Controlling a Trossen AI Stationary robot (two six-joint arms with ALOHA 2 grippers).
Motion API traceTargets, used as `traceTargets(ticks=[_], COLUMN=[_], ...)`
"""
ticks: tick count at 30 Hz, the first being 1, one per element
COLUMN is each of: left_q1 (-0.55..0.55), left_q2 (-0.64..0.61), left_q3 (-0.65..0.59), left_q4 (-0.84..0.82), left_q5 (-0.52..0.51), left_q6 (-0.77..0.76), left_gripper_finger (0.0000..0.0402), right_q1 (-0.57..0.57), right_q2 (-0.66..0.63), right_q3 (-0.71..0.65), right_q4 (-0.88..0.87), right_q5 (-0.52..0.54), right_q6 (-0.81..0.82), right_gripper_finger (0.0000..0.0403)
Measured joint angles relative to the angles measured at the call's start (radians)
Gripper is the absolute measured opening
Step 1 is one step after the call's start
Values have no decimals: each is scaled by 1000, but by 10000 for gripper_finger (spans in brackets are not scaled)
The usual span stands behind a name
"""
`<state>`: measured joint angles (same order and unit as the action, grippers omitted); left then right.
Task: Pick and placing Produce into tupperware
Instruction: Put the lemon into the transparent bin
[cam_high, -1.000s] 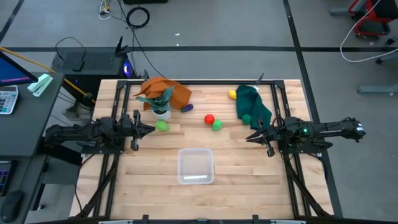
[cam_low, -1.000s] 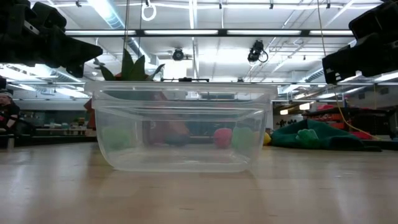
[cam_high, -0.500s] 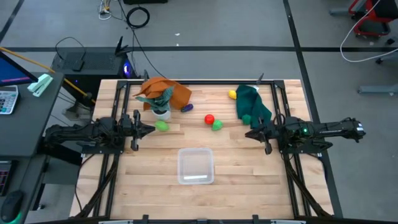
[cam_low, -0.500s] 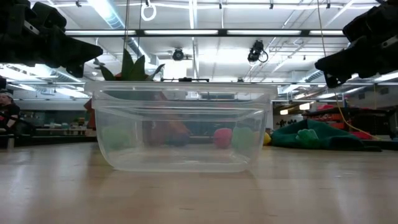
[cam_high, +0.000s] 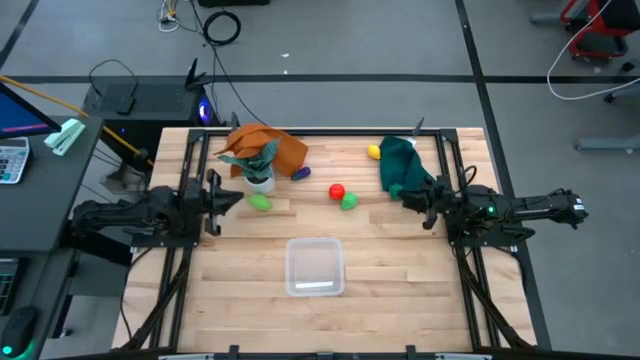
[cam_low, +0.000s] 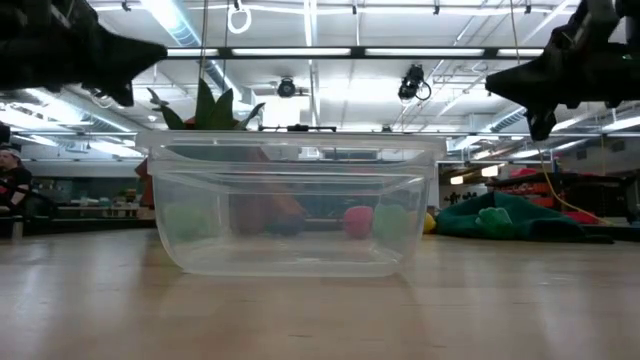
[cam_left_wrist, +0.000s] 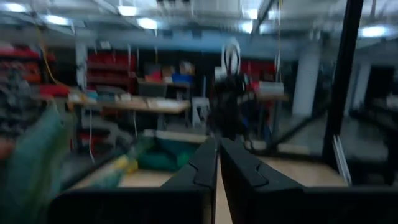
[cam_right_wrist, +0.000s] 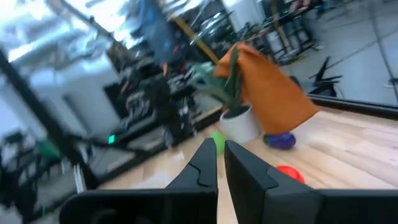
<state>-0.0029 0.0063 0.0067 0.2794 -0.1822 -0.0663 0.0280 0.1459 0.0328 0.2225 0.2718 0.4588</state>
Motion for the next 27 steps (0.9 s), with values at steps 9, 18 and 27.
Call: traceTargets(ticks=[9,18,27], left_q1=[0,0,0], left_q2=[0,0,0], left_q3=[0,0,13], left_q4=[283,315,286], left_q5=[-147,-309,-439], left_q6=[0,19,-166], left_gripper_finger=[15,21,16], right_q1=[0,0,0], right_q2=[0,0,0], right_q3=[0,0,0], right_q4=[47,81,138], right_q5=[217,315,322], right_q6=[313,387,442], right_gripper_finger=[1,1,1])
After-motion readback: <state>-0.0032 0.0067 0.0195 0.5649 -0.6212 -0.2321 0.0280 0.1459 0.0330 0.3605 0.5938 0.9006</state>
